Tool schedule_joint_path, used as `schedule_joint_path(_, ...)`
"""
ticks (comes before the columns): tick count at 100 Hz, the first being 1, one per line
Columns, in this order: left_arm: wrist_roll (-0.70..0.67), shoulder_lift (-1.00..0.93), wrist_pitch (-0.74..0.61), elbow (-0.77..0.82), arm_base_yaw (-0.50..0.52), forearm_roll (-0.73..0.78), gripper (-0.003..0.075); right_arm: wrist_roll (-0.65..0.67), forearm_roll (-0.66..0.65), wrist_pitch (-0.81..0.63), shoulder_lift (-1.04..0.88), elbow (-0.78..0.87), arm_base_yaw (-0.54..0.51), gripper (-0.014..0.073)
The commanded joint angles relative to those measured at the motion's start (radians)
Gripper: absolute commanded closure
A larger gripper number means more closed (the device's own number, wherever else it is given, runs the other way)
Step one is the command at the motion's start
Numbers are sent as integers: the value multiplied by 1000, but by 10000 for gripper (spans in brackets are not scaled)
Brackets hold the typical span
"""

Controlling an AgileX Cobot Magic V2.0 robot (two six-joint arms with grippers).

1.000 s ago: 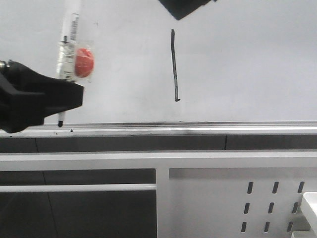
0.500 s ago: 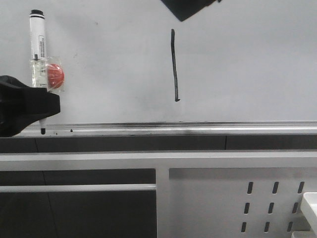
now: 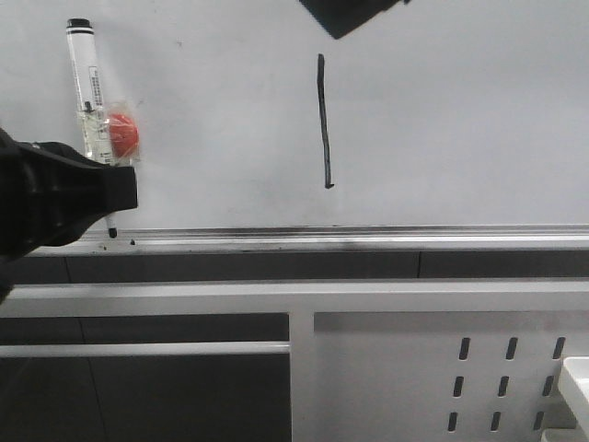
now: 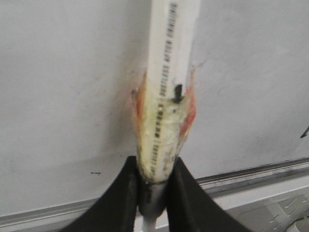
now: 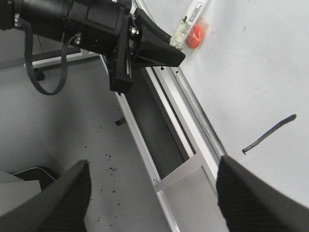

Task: Write number 1 on whiteboard

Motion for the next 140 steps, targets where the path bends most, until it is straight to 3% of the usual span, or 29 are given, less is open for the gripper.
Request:
schedule_joint_path(1, 0, -16, -89, -24, -5, -29, 740, 0, -10, -68, -18, -34, -6, 110)
schedule_joint_path(28, 112, -16, -116, -24, -5, -45, 740, 0, -10, -75, -18, -34, -6, 110)
schedule_joint_path(120, 114, -16, -180, -24, -5, -64, 736, 0, 7, -83, -18, -34, -6, 110)
schedule_joint_path(129, 114, -16, -180, -24, -5, -64, 685, 0, 7, -83, -18, -34, -6, 110)
schedule_joint_path(140, 114, -16, -180, -24, -5, -64, 555, 0, 7, -83, -18, -34, -6, 110)
